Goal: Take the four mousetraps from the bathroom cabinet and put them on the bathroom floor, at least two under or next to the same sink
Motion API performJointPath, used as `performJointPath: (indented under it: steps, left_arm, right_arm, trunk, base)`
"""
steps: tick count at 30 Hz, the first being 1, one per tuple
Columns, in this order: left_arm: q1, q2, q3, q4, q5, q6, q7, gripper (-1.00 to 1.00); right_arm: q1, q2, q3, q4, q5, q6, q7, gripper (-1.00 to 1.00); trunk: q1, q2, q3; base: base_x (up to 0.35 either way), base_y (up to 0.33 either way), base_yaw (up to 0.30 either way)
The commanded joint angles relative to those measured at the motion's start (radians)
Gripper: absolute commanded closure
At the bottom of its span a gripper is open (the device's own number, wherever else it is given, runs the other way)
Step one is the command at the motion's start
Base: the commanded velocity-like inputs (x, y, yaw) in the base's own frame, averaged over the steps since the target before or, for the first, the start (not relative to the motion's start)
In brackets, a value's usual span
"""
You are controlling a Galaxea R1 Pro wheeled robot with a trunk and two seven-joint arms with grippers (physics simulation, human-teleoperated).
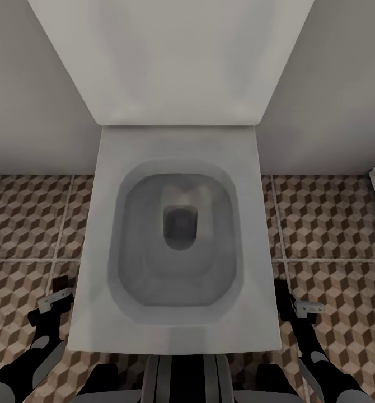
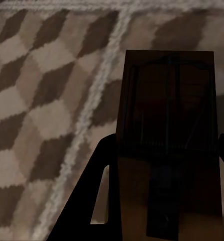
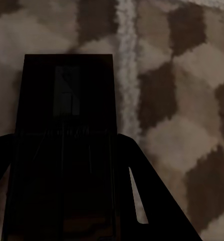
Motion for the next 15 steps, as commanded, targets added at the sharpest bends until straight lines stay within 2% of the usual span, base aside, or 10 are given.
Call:
performJointPath:
  steps: [1, 6, 11, 15]
  left_arm:
    - [-0.001, 0.001, -0.009, -0.001, 0.005, -0.004, 0.009, 1.00]
    - [-0.001, 0.001, -0.009, -0.001, 0.005, -0.004, 0.009, 1.00]
    - [-0.001, 0.001, -0.008, -0.001, 0.005, -0.004, 0.009, 1.00]
    - [-0.001, 0.001, -0.009, -0.001, 0.005, -0.004, 0.009, 1.00]
  right_arm:
    - [0.000, -0.001, 0.007, 0.001, -0.011, -0.004, 0.000, 1.00]
    - [0.000, -0.001, 0.007, 0.003, -0.012, -0.021, 0.001, 1.00]
    - [0.002, -0.001, 0.007, 0.033, -0.013, -0.117, 0.002, 1.00]
    - [0.003, -0.001, 0.007, 0.052, -0.013, -0.156, 0.003, 1.00]
  trunk:
    - [0.000, 0.000, 0.000]
    - [0.000, 0.000, 0.000]
    - [0.000, 0.000, 0.000]
    - [0.000, 0.000, 0.000]
  base:
    - [0.000, 0.000, 0.000]
    - [0.000, 0.000, 0.000]
    - [0.000, 0.000, 0.000]
    - [0.000, 0.000, 0.000]
